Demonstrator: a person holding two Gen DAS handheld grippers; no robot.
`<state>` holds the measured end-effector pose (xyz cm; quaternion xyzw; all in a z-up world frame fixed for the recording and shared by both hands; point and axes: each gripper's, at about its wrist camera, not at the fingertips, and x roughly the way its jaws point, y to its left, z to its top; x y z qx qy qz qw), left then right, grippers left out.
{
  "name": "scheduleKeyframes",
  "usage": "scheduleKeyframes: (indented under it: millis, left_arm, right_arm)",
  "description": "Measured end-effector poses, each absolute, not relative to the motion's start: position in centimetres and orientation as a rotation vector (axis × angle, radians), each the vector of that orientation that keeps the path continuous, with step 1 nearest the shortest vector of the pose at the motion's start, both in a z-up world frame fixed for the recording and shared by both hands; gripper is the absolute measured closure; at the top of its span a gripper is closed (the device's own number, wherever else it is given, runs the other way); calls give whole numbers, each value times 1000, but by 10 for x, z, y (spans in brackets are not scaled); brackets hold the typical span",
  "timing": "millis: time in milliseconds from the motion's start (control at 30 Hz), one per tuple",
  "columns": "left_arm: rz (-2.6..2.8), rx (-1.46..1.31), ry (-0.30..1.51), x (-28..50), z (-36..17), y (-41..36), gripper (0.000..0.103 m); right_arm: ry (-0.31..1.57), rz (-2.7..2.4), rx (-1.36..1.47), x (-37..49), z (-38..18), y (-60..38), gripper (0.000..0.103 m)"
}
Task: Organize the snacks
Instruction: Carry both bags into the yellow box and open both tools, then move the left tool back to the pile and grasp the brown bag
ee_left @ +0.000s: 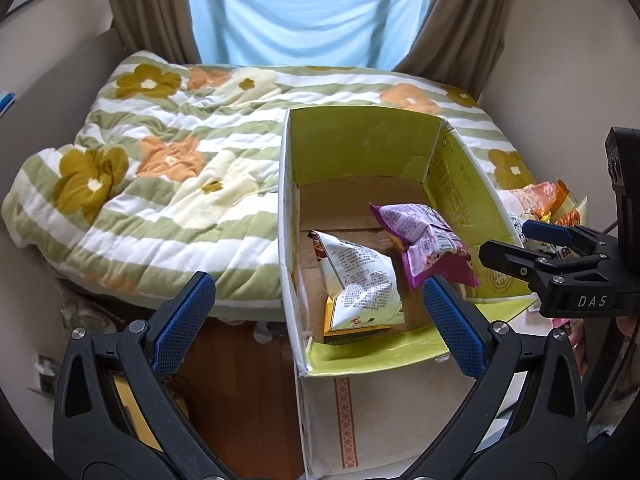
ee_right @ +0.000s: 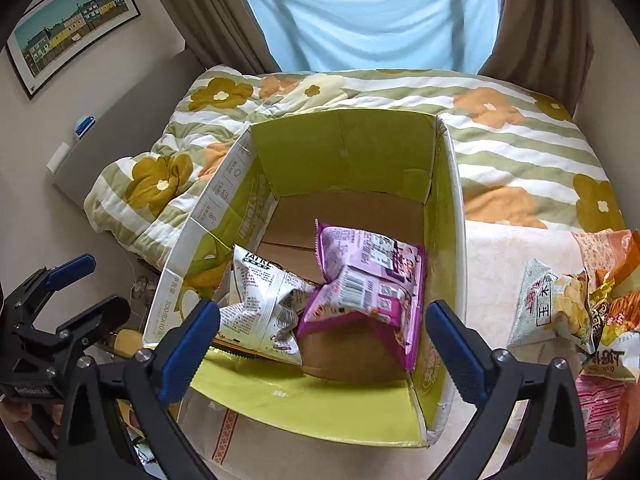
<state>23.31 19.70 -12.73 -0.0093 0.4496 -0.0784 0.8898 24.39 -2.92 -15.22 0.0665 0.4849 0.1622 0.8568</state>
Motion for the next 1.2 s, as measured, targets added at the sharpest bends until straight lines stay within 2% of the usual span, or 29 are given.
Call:
scheduleKeyframes:
  millis: [333, 600, 900, 1200]
  left_arm:
    - [-193, -23, 910, 222, -122, 193, 1]
    - [-254, -12, 902, 207, -112, 162, 0]
    - [-325, 18, 880, 173, -95, 72, 0]
    - [-375, -13, 959, 120, -109, -45, 0]
  right_arm:
    - [1006, 325, 160, 221, -140, -36, 1]
    - [954, 304, 202, 198, -118, -63, 1]
    - [885, 265, 201, 161, -87, -143, 1]
    - [905, 243, 167, 121, -85, -252, 1]
